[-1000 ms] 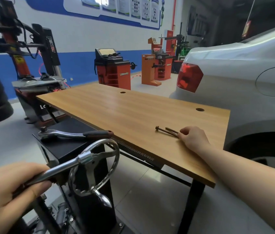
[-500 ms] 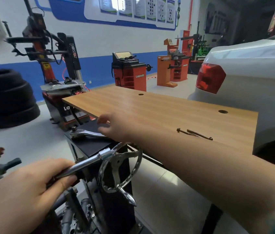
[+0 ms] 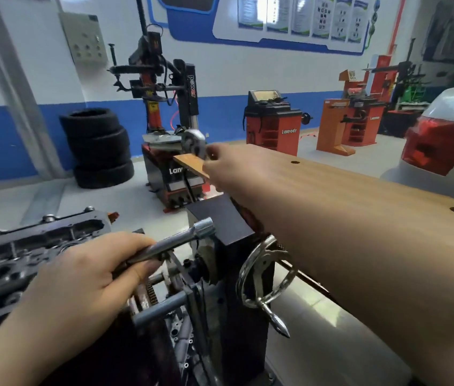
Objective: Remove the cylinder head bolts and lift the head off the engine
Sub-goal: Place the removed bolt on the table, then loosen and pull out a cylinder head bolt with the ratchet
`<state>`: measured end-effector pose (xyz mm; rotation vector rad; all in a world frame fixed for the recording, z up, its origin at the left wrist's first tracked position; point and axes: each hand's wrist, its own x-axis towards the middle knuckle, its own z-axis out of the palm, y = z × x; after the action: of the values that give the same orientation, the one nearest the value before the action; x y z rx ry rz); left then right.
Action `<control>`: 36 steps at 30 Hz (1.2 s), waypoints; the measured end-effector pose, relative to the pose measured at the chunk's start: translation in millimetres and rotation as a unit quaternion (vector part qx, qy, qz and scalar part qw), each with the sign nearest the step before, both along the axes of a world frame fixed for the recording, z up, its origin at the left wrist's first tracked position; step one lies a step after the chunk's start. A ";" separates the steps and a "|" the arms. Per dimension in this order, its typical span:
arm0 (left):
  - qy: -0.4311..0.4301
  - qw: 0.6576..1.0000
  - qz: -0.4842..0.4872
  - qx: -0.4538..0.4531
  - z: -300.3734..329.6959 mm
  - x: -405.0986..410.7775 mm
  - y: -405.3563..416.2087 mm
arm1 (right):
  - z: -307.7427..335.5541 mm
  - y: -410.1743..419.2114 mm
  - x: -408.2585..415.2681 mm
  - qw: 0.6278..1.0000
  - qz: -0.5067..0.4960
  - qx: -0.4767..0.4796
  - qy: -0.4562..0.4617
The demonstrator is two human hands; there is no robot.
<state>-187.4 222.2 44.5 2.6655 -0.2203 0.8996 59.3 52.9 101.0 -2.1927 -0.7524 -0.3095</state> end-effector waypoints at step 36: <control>-0.179 0.940 0.290 -0.022 -40.7 -143.7 129.0 | -104.0 99.1 -256.5 0.703 0.390 0.202 0.559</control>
<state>-331.1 351.1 3.8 2.5325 0.5330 1.5402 -197.3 152.0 -3.0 -1.0859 -0.6824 1.1067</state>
